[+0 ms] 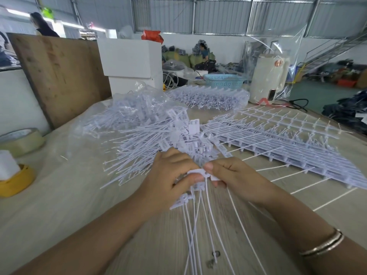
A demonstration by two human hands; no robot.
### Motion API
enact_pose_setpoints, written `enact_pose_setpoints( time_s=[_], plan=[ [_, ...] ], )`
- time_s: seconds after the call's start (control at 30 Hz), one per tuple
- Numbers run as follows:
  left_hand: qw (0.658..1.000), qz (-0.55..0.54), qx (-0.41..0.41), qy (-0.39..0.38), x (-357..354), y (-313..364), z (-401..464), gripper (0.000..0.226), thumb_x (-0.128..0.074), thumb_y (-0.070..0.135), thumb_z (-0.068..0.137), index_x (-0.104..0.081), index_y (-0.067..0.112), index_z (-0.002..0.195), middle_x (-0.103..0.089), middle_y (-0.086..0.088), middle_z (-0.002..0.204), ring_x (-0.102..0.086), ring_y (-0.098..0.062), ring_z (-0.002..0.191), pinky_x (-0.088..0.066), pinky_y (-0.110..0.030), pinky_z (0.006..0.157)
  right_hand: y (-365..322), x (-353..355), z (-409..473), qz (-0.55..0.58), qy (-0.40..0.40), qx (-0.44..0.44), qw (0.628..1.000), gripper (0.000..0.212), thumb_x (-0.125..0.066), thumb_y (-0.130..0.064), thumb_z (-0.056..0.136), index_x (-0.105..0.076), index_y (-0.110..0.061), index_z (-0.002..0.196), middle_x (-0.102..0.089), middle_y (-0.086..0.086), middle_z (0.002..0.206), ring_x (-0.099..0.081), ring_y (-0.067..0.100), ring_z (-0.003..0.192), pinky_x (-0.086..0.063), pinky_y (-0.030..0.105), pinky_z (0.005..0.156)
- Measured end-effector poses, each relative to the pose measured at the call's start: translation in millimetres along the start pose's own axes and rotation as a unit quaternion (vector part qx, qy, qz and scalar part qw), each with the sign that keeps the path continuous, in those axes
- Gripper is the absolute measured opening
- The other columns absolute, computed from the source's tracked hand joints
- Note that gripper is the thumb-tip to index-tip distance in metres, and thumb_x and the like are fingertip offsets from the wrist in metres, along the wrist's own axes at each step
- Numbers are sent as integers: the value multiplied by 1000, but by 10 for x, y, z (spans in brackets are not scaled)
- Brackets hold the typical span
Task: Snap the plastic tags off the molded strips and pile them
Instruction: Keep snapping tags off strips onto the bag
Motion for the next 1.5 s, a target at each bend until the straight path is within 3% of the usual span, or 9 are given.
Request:
enact_pose_setpoints(
  time_s=[0.27,0.5,0.8,0.97,1.07,1.17,1.27,1.37,1.5],
  plan=[
    [999,6,-24,38,-14,10,3,30,-52,36,87,-70,14,78,-58,13,74,-44,-6,78,-41,-42,69,-50,37,-31,-13,-3,27,1000,45,-41,-31,94,-56,-28,52,-52,-8,53,-44,6,55,-37,14,62],
    [990,100,-64,71,22,34,8,46,-41,45,95,-71,15,78,-65,10,78,-46,-7,84,-32,-32,74,-29,0,-6,5,32,24,999,45,-38,-19,97,-47,-17,53,-45,-11,44,-38,-1,45,-33,10,52],
    [987,102,-85,94,27,56,5,28,-50,29,91,-69,14,78,-64,9,78,-50,-9,78,-34,-32,72,-20,-45,16,42,39,37,998,43,-40,-33,89,-44,-13,52,-40,-10,44,-35,3,44,-33,12,53],
    [993,-101,-2,58,12,85,25,19,-49,25,90,-63,17,82,-58,14,74,-53,-6,73,-40,-24,71,-24,-55,44,89,34,57,994,50,-40,-22,94,-57,-26,47,-47,-15,45,-43,-3,45,-35,5,54],
    [964,-251,93,-7,-23,75,1,11,-51,21,92,-60,24,86,-63,22,77,-58,5,75,-42,-11,71,-15,-67,33,99,17,60,993,60,-35,-13,99,-66,-33,51,-56,-19,48,-54,-8,50,-40,3,56],
    [919,-365,147,-16,-11,29,-26,19,-48,33,92,-66,29,86,-69,16,88,-60,0,82,-45,-17,76,-5,-25,29,133,40,76,987,48,-42,-36,94,-54,-24,50,-52,-12,52,-52,-1,54,-43,12,68],
    [888,-437,141,-31,55,-51,-42,21,-58,51,84,-69,33,83,-69,10,88,-61,-5,84,-45,-21,77,66,98,12,150,87,88,981,43,-44,-46,88,-42,-23,52,-33,-8,52,-31,11,51,-34,14,60],
    [924,-343,160,-52,32,-159,-43,24,-51,43,83,-60,28,67,-57,12,70,-54,-5,71,-39,-23,71,110,110,28,33,85,75,993,46,-35,-43,94,-44,-19,55,-35,-6,54,-31,10,53,-33,13,58],
    [996,1,53,-78,-6,-272,-55,33,-44,42,86,-48,20,61,-41,12,59,-40,-2,61,-30,-25,62,106,6,70,-46,85,73,993,41,-33,-35,98,-59,-27,67,-47,-9,57,-43,4,53,-36,15,56]
  ],
)
Point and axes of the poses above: each hand's wrist, its own z-axis towards the middle knuckle, its own x-axis out of the back of the hand, y = z × x, the point moved 1 cm from there along z, towards the middle knuckle
